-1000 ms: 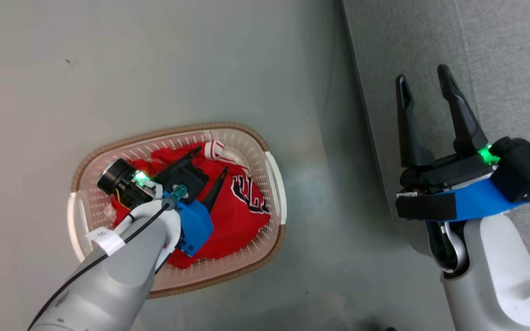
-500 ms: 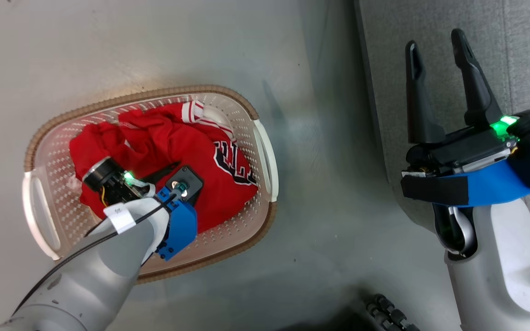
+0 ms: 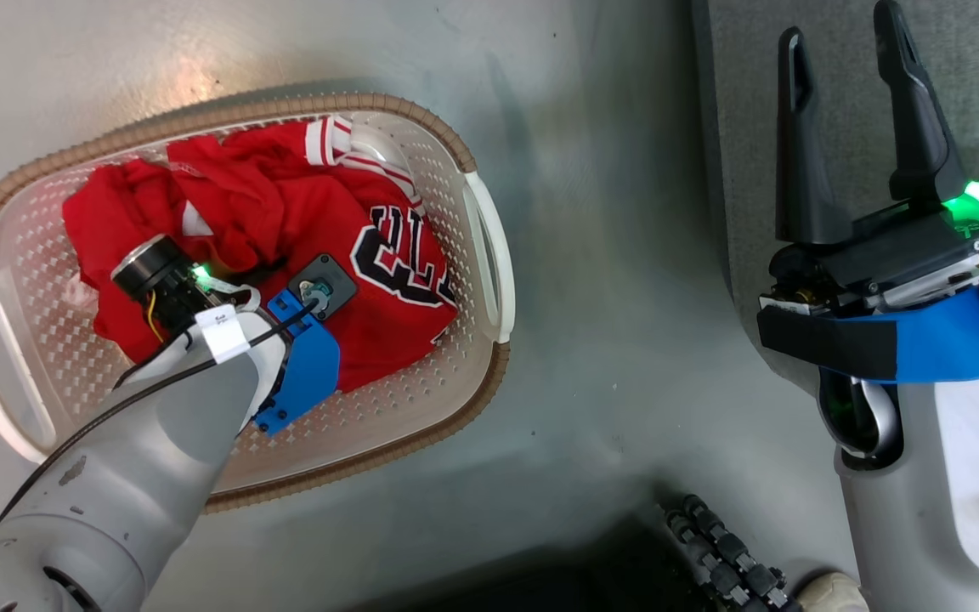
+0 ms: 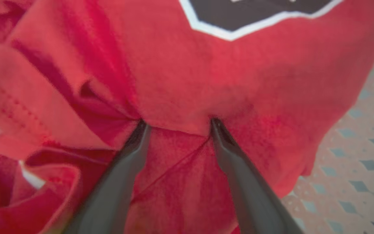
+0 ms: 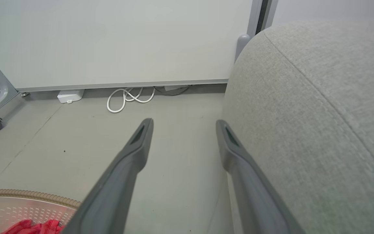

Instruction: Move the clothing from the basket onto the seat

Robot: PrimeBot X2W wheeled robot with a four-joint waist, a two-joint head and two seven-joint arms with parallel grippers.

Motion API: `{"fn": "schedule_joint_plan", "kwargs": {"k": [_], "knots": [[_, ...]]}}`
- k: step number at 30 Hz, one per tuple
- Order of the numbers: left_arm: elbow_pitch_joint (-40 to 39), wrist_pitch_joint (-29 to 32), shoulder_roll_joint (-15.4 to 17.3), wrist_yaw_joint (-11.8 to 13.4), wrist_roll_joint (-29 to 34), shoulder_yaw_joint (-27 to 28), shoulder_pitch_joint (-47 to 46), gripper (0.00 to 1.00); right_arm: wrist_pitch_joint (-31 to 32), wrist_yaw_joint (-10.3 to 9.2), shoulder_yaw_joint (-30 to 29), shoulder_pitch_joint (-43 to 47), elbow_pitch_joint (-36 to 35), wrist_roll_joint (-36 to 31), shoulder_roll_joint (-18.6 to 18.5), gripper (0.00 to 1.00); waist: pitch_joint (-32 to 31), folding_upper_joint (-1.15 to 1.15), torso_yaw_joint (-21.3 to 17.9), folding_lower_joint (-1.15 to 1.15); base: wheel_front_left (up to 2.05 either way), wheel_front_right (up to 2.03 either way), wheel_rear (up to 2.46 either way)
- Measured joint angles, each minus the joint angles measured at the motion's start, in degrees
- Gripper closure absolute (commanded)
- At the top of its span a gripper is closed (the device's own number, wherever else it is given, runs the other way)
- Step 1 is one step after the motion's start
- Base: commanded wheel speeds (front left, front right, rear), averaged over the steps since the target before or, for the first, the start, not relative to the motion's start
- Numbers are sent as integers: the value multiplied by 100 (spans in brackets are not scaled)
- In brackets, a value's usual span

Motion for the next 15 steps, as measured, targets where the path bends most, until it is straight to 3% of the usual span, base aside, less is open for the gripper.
{"fn": "schedule_joint_plan", "kwargs": {"k": [14,15], "knots": [[359,412,-134,-12,504,-19,-379,0,0,1,0,2,-480,-54,0,0,403,0,-35,0,0,0,0],[381,412,-143,-14,497,-19,-401,19,0,3,1,2,-499,-57,0,0,409,0,-32,0,0,0,0]]}}
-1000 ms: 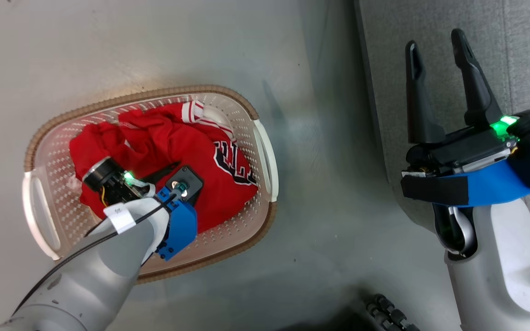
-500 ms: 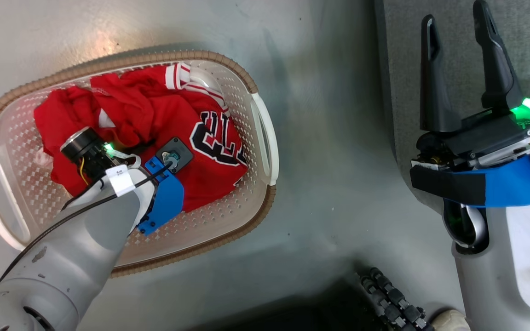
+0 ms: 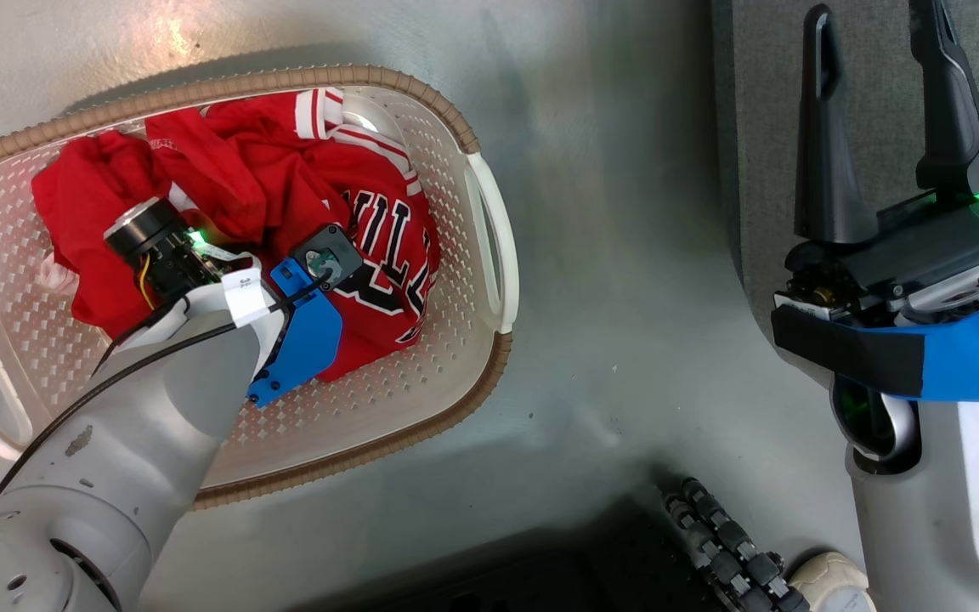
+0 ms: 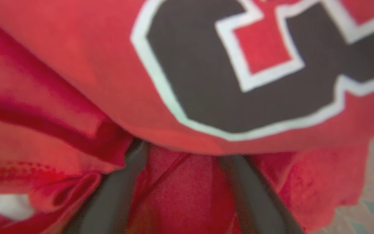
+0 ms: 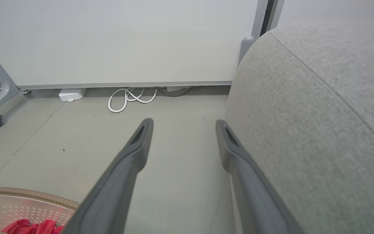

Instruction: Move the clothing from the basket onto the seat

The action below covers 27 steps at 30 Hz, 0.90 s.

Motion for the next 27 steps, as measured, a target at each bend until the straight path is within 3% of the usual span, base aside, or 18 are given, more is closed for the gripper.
{"fn": "schedule_joint_plan", "kwargs": {"k": [1,2,13,27], "knots": [[19,-2,-14,0,-1,-1,-7,63,0,0,-1,0,-14,-1,0,0,3,0,3,0,0,0,0],[32,-27,-34,1,7,-1,-11,100,0,0,-1,0,-29,-1,0,0,3,0,8,0,0,0,0],[69,-296,-279,4,34,-1,122,100,0,1,-33,-1,64,-49,0,0,-300,0,100,0,0,0,0],[-187,-1122,-694,4,-354,-2,656,100,0,1,-108,168,364,-313,1,0,-1374,0,452,0,0,0,0]]}}
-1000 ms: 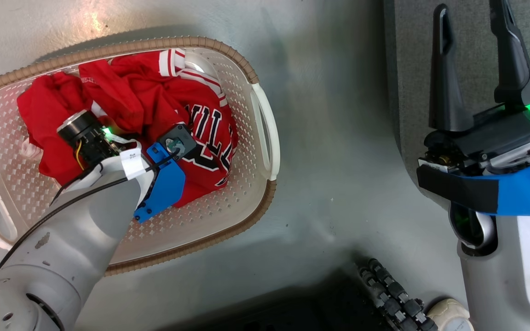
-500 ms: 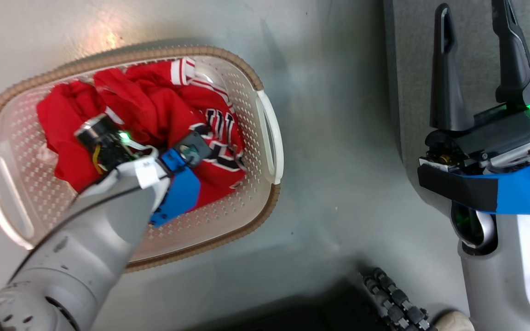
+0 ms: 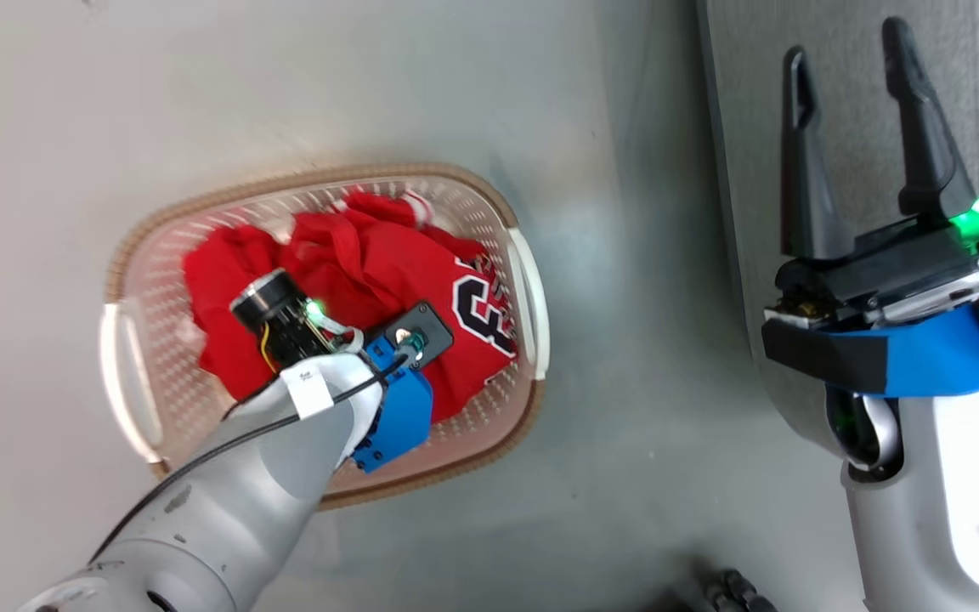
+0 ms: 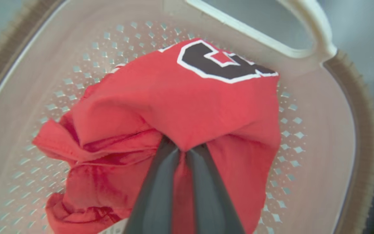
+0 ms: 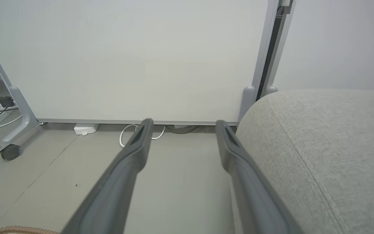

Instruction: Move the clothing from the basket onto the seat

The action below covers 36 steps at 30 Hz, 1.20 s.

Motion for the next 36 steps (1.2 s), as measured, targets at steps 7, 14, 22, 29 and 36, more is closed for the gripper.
{"fn": "schedule_joint_plan", "kwargs": {"k": [7,14,22,29,36], "knots": [[-42,-458,-119,0,-388,11,249,100,0,0,-20,225,205,-97,1,0,-687,0,233,0,0,0,0],[-177,-731,-177,0,-710,142,447,100,0,0,-64,586,415,-191,2,0,-1456,0,449,-1,0,0,0],[-657,-772,-194,51,-879,510,726,100,0,0,-78,960,592,-247,2,0,-2322,1,676,-1,0,0,0],[-1224,-772,-45,120,-810,971,1015,100,0,0,-80,1304,708,-250,1,0,-3005,0,859,-2,0,0,0],[-1734,-772,135,169,-673,1459,1245,100,0,0,-100,1639,825,-191,1,0,-3619,0,1016,-1,0,0,0]]}}
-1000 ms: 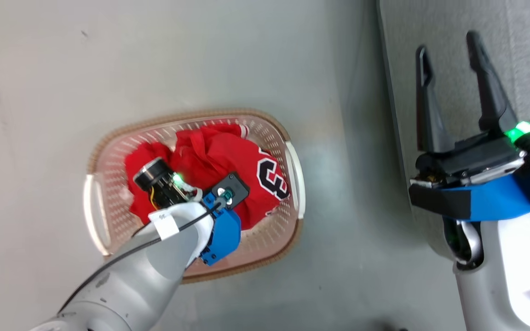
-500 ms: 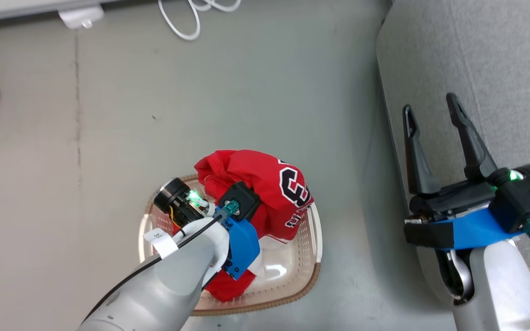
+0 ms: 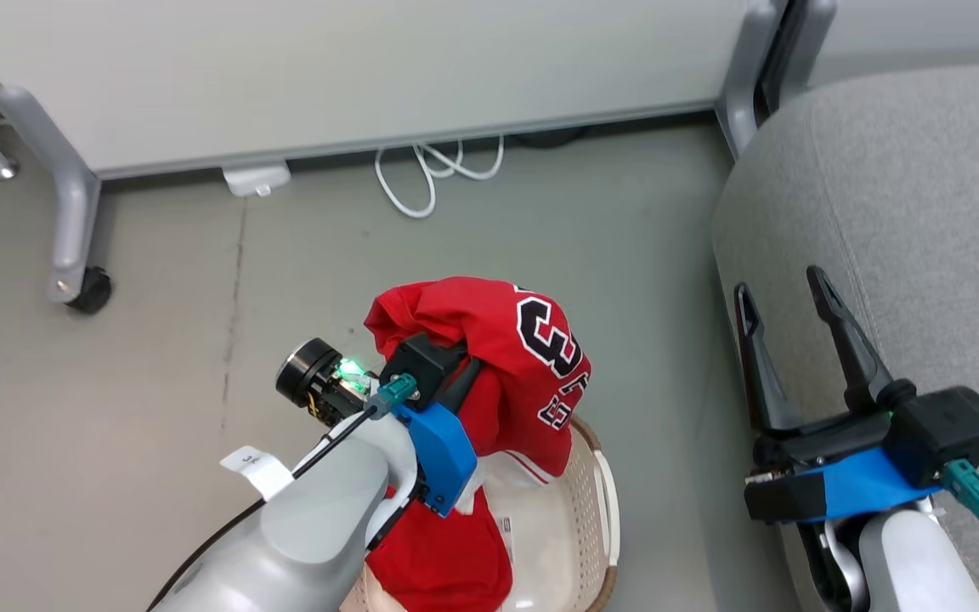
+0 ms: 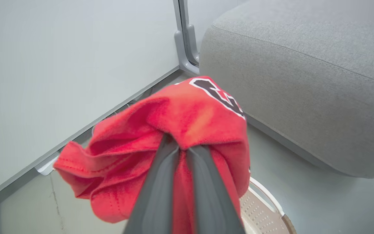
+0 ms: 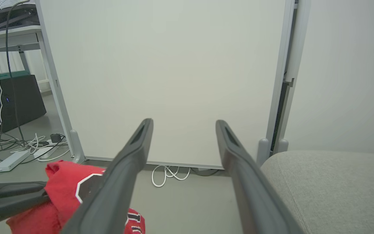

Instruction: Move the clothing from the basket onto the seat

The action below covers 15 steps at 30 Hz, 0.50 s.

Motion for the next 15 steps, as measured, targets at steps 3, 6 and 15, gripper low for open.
{"fn": "schedule_joint_plan", "kwargs": {"k": [3,6,15], "knots": [[-208,0,68,2,65,189,79,100,0,0,-8,136,37,16,0,0,-235,0,61,0,0,0,0],[-412,0,118,22,85,417,112,100,0,0,-21,266,76,27,0,0,-450,0,116,0,0,0,0],[-1042,0,298,76,98,1015,188,100,0,0,-41,597,133,67,0,0,-963,0,257,0,0,0,0]]}}
